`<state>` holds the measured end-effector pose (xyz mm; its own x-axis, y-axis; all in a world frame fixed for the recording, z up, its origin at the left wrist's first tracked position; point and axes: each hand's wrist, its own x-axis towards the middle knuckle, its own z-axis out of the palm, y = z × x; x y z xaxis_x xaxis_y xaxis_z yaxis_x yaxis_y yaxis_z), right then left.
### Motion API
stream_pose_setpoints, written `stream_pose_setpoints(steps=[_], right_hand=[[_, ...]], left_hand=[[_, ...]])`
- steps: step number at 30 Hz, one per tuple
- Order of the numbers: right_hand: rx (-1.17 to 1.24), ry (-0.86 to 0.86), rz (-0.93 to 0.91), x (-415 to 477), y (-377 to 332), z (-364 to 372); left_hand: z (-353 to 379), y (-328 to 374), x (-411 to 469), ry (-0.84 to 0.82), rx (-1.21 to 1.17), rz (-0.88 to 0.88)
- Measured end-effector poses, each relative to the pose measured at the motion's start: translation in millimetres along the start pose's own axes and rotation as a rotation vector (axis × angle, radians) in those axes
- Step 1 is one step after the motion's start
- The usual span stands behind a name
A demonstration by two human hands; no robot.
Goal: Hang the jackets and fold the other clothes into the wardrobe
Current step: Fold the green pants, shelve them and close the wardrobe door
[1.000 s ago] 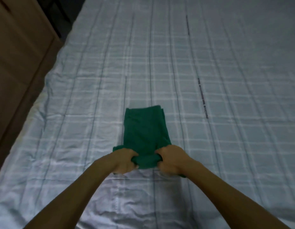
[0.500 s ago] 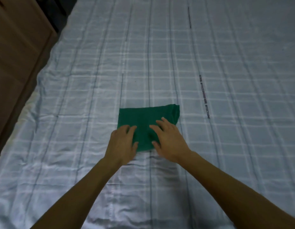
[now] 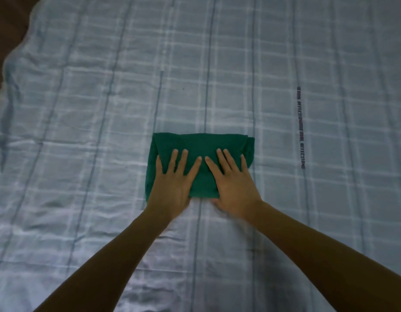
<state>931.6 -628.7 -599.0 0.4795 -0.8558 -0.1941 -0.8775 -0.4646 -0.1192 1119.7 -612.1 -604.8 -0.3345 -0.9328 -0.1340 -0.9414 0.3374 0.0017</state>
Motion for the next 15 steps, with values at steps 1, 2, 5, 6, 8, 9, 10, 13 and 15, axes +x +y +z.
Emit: stream_pose_setpoints(steps=[1, 2, 5, 6, 8, 9, 10, 13, 15], right_hand=[[-0.038, 0.004, -0.005, 0, -3, -1], [-0.080, 0.019, -0.014, 0, -7, -2], [-0.152, 0.068, -0.020, 3, -16, -2], [-0.155, 0.089, -0.025, 4, -18, -4], [-0.159, 0.128, -0.030, 6, -20, -13], [-0.162, 0.154, -0.031, 6, -21, -23], [-0.164, 0.190, -0.034, 6, -23, -33], [-0.181, 0.304, -0.055, 0, -40, -76], [-0.196, 0.368, -0.088, -7, -60, -108]], left_hand=[[0, 2, -1, 0.006, -0.004, 0.001], [-2, 3, -2, 0.020, 0.002, 0.014], [-11, 4, -4, 0.033, 0.058, 0.066], [-16, 3, -4, 0.030, 0.075, 0.075], [-27, 2, -5, 0.044, 0.083, 0.090], [-36, 1, -6, 0.067, 0.077, 0.089], [-45, -1, -8, 0.096, 0.074, 0.081], [-80, -9, -24, 0.188, 0.051, 0.031], [-108, -19, -45, 0.232, 0.029, -0.012]])
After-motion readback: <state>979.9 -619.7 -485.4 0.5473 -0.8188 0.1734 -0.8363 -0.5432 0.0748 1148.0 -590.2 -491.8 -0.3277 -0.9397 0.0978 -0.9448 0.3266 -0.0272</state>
